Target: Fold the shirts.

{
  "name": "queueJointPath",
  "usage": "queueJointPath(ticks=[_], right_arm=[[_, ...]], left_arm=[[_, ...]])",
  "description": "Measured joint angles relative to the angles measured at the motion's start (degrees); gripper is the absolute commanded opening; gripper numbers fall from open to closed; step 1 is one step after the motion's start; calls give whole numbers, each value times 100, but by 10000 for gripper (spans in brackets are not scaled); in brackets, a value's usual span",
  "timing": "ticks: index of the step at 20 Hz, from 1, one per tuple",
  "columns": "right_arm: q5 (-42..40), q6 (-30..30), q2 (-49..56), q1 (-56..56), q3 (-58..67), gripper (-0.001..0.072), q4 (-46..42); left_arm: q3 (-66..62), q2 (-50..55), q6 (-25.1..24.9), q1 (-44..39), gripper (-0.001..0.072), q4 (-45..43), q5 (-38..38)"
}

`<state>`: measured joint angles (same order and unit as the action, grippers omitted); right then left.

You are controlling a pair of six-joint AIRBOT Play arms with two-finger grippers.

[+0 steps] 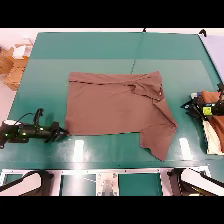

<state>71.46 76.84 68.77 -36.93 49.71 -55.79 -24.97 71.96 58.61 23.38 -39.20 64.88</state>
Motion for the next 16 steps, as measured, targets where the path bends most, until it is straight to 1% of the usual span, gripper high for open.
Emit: queueJointPath(ticks=[3,5,10,11,13,14,15,16], right_arm=[[273,105,-2,-81,-225,602,-446],[269,46,20,-103,-516,603,-599],[-129,-376,341,-131,-1005,598,-553],[-188,-455,407,-131,-1032,568,-470],[-369,-645,562,-131,-1049,545,-273],[-450,-748,643,-127,-1054,438,-140],[-562,-859,739,-120,-1056,311,-15],[-614,-949,815,-118,-1062,244,50]], left_arm=[[-136,-2,160,-2,23,-50,138],[-177,-2,219,-2,23,-76,184],[-214,-2,278,-2,23,-83,205],[-216,-2,278,-2,23,-81,205],[-219,-2,280,-2,23,-79,210],[-219,-2,282,-2,23,-79,210],[-219,-2,282,-2,23,-76,210],[-219,-2,284,-2,24,-66,210]])
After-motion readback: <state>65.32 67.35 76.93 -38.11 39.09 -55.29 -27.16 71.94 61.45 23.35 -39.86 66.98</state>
